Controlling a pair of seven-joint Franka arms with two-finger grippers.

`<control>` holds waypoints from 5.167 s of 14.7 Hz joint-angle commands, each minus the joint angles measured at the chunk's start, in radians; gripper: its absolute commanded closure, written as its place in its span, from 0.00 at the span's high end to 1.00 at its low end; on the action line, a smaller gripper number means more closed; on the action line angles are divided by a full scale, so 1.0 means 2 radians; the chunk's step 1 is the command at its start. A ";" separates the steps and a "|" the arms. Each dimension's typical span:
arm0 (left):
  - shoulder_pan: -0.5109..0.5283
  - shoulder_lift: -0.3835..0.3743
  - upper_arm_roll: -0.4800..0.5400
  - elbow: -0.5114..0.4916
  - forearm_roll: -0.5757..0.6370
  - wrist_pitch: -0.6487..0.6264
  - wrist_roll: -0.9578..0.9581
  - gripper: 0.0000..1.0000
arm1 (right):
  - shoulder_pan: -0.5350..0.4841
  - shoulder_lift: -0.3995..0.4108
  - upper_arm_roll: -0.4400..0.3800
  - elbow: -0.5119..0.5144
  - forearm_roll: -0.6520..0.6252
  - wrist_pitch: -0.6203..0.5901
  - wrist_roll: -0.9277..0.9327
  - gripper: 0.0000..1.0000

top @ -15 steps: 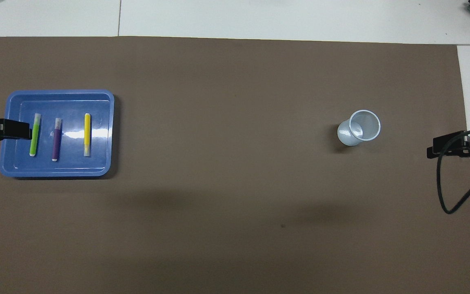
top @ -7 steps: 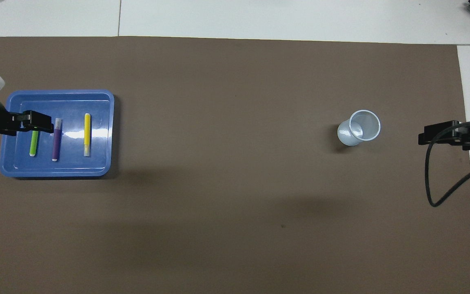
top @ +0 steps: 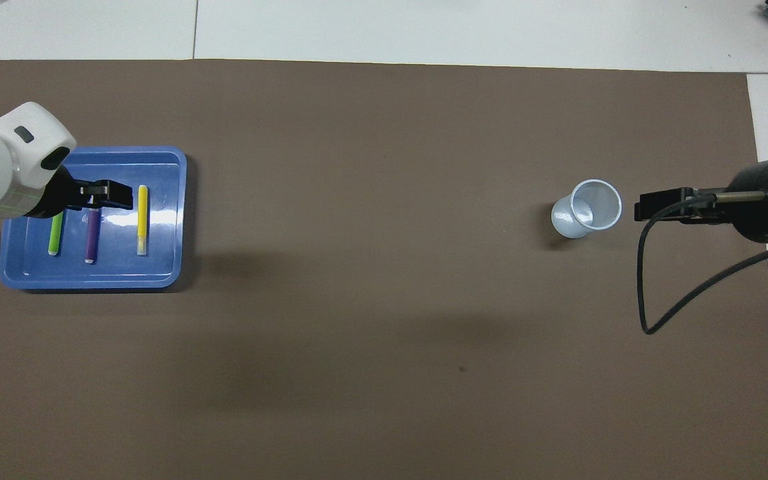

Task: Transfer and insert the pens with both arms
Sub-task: 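Reach the left gripper down to the yellow pen in the tray, then lift the yellow pen with the left gripper while the right gripper approaches, then grasp the yellow pen's free end with the right gripper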

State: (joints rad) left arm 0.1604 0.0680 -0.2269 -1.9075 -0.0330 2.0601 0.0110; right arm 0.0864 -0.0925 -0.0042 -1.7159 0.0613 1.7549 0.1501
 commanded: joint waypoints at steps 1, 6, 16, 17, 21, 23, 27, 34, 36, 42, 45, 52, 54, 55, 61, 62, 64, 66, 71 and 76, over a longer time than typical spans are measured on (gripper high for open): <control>0.008 -0.013 0.006 -0.053 -0.006 0.053 0.030 0.74 | -0.004 -0.011 0.000 -0.018 0.000 0.010 0.019 1.00; 0.026 0.029 0.007 -0.067 -0.005 0.099 0.033 0.67 | -0.004 -0.012 0.000 -0.021 0.000 -0.003 0.012 1.00; 0.026 0.100 0.007 -0.066 -0.006 0.146 0.031 0.58 | -0.005 -0.019 0.012 -0.020 0.007 -0.011 0.010 1.00; 0.026 0.099 0.007 -0.067 -0.006 0.146 0.031 0.57 | -0.005 -0.019 0.012 -0.020 0.007 -0.016 0.010 1.00; 0.027 0.102 0.007 -0.069 -0.005 0.152 0.032 0.48 | -0.003 -0.020 0.013 -0.018 0.007 -0.029 0.012 1.00; 0.026 0.105 0.007 -0.069 -0.005 0.153 0.032 0.43 | -0.002 -0.023 0.013 -0.021 0.007 -0.037 0.011 1.00; 0.028 0.115 0.007 -0.069 -0.005 0.164 0.034 0.43 | -0.001 -0.027 0.013 -0.023 0.008 -0.053 0.010 1.00; 0.029 0.116 0.007 -0.072 -0.005 0.166 0.034 0.09 | 0.001 -0.030 0.016 -0.034 0.065 -0.054 -0.012 1.00; 0.033 0.115 0.007 -0.066 -0.004 0.142 0.040 0.00 | 0.000 -0.043 0.015 -0.062 0.086 -0.051 -0.063 1.00; 0.034 0.114 0.007 -0.008 0.000 0.076 0.103 0.00 | 0.007 -0.032 0.016 -0.069 0.128 -0.027 -0.102 1.00; 0.058 0.113 0.005 0.000 -0.004 0.059 0.193 0.00 | 0.040 -0.024 0.016 -0.072 0.132 0.003 -0.093 1.00; 0.053 0.108 -0.004 0.012 -0.085 0.061 0.339 0.00 | 0.053 -0.015 0.016 -0.072 0.144 0.032 -0.034 1.00; 0.053 0.107 -0.015 0.012 -0.131 0.059 0.384 0.00 | 0.055 -0.011 0.017 -0.072 0.144 0.047 -0.017 1.00; 0.053 0.107 -0.020 0.011 -0.150 0.058 0.396 0.00 | 0.065 -0.010 0.017 -0.072 0.144 0.063 -0.005 1.00; 0.053 0.103 -0.095 0.020 -0.209 0.065 0.406 0.00 | 0.091 0.015 0.017 -0.072 0.149 0.127 0.100 1.00; 0.052 0.102 -0.110 0.018 -0.210 0.068 0.406 0.00 | 0.090 0.021 0.017 -0.071 0.173 0.136 0.102 1.00; 0.036 0.102 -0.117 0.018 -0.211 0.075 0.406 0.00 | 0.086 0.031 0.017 -0.070 0.214 0.166 0.103 1.00; 0.015 0.103 -0.117 0.021 -0.216 0.081 0.406 0.00 | 0.089 0.043 0.017 -0.067 0.232 0.208 0.125 1.00; -0.055 0.096 -0.117 0.017 -0.282 0.133 0.406 0.00 | 0.119 0.076 0.017 -0.057 0.245 0.295 0.150 0.98; -0.095 0.096 -0.117 0.015 -0.286 0.162 0.402 0.00 | 0.162 0.118 0.017 -0.048 0.245 0.386 0.151 0.87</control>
State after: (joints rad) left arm -0.0136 0.2795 -0.4781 -1.8624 -0.5823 2.3626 0.8046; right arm 0.4003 0.1073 0.0306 -1.8431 0.5304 2.4969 0.4493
